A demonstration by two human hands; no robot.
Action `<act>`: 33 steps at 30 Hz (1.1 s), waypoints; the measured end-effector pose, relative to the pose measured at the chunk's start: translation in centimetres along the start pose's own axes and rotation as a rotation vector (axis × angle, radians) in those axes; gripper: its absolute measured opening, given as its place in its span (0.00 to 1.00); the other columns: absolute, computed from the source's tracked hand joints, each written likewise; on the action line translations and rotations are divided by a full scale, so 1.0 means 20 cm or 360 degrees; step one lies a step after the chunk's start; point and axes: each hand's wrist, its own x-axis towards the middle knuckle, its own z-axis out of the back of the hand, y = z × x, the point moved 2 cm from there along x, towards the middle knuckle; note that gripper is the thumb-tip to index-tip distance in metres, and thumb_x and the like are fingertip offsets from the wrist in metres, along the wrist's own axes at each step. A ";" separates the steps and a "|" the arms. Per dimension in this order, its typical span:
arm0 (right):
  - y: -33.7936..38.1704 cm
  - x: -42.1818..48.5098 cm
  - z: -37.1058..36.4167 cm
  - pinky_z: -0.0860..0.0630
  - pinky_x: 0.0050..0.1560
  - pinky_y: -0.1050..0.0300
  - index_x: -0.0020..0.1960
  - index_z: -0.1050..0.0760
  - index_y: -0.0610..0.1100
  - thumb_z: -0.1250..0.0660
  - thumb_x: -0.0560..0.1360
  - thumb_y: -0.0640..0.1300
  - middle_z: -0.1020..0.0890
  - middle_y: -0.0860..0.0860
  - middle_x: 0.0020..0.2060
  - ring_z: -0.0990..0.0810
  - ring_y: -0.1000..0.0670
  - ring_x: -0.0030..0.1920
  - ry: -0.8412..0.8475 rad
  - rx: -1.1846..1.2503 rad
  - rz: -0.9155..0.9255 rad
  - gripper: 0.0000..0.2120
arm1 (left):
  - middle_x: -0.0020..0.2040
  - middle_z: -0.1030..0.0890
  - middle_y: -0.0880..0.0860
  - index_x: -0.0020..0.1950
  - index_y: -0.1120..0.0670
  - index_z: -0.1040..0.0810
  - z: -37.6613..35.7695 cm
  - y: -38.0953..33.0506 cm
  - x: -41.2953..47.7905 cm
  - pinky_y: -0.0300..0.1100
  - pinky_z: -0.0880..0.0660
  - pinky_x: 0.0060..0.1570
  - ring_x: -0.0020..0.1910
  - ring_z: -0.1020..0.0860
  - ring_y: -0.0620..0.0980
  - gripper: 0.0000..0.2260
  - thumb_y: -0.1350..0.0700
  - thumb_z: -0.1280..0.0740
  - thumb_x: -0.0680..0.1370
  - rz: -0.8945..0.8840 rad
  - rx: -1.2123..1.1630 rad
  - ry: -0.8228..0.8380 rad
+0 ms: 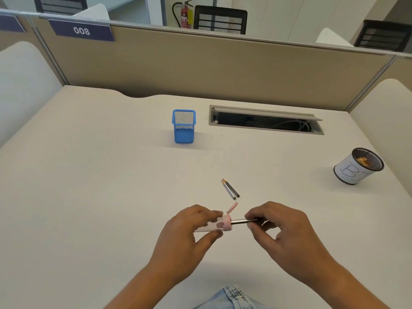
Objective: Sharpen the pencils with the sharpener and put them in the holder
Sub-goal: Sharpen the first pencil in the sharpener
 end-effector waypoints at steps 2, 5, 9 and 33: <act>0.00 0.01 -0.01 0.24 0.40 0.65 0.50 0.18 0.49 0.31 0.75 0.43 0.19 0.59 0.40 0.20 0.57 0.39 0.0018 -0.0036 0.0104 0.04 | 0.49 0.21 0.36 0.58 0.39 0.21 -0.01 0.00 0.00 0.27 0.32 0.45 0.50 0.23 0.40 0.13 0.47 0.29 0.74 -0.0015 -0.0022 0.0048; -0.01 0.03 -0.03 0.28 0.39 0.65 0.51 0.18 0.48 0.36 0.78 0.50 0.22 0.58 0.39 0.25 0.58 0.37 0.0069 -0.0199 0.0216 0.10 | 0.50 0.22 0.37 0.60 0.40 0.23 -0.01 -0.01 0.01 0.32 0.27 0.48 0.50 0.23 0.42 0.13 0.46 0.34 0.76 -0.0064 -0.0131 0.0133; 0.00 0.04 -0.06 0.33 0.35 0.61 0.46 0.21 0.48 0.42 0.80 0.53 0.25 0.54 0.36 0.29 0.54 0.35 0.0122 -0.0495 0.0290 0.14 | 0.51 0.24 0.38 0.60 0.41 0.24 -0.01 -0.02 0.02 0.34 0.27 0.47 0.50 0.25 0.42 0.11 0.49 0.35 0.78 -0.0142 -0.0135 0.0155; 0.03 0.18 -0.03 0.42 0.27 0.63 0.31 0.29 0.48 0.38 0.80 0.50 0.35 0.56 0.22 0.40 0.55 0.25 0.0475 0.0328 -0.0586 0.19 | 0.52 0.23 0.42 0.61 0.49 0.23 0.02 -0.07 0.11 0.33 0.28 0.46 0.47 0.24 0.45 0.11 0.53 0.35 0.78 -0.0574 0.0080 -0.0243</act>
